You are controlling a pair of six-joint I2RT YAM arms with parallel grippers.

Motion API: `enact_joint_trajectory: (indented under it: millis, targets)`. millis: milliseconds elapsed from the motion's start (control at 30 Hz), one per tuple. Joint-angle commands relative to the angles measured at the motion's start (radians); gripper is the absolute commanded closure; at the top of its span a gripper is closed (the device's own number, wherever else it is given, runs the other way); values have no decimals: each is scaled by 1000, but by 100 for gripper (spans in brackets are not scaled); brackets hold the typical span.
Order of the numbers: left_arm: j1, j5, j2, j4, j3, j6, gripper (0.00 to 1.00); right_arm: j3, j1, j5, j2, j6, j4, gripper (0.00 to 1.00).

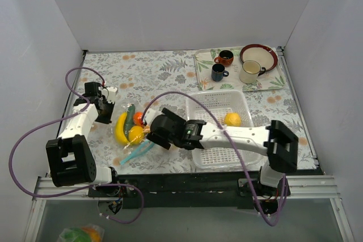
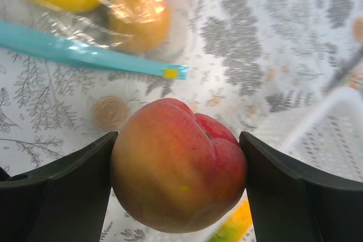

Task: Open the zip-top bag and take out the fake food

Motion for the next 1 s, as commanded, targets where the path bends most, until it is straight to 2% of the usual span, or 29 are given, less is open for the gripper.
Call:
enact_joint_trajectory:
  millis: [0,67,233,300,400,433,467,500,700,833,967]
  targets:
    - [5,-46,13,55,-41,-2,100,-16,-63,145,-217,13,29,82]
    - [5,-82,22,81,-71,5,100,-125,-106,196,-310,53,26,83]
    - [6,-71,54,98,-99,1,100,-329,-227,225,-447,289,-43,99]
    - [6,-60,56,90,-90,-5,100,-395,-236,239,-459,338,-52,99]
    - [6,-14,62,67,-59,-16,100,-399,-239,247,-433,346,-54,99]
    - [5,-10,63,48,-51,-18,100,-383,-245,238,-400,330,-64,57]
    - [6,-3,63,40,-44,-21,100,-363,-247,233,-381,328,-81,19]
    - [5,3,60,31,-35,-25,100,-321,-246,233,-366,323,-94,2]
    - [5,15,48,17,-44,-28,100,-254,-137,207,-364,202,87,1]
    - [5,15,40,18,-62,-28,100,-170,-138,264,-286,208,3,1]
    - [6,17,33,17,-62,-22,100,-208,-147,245,-295,231,-3,1]
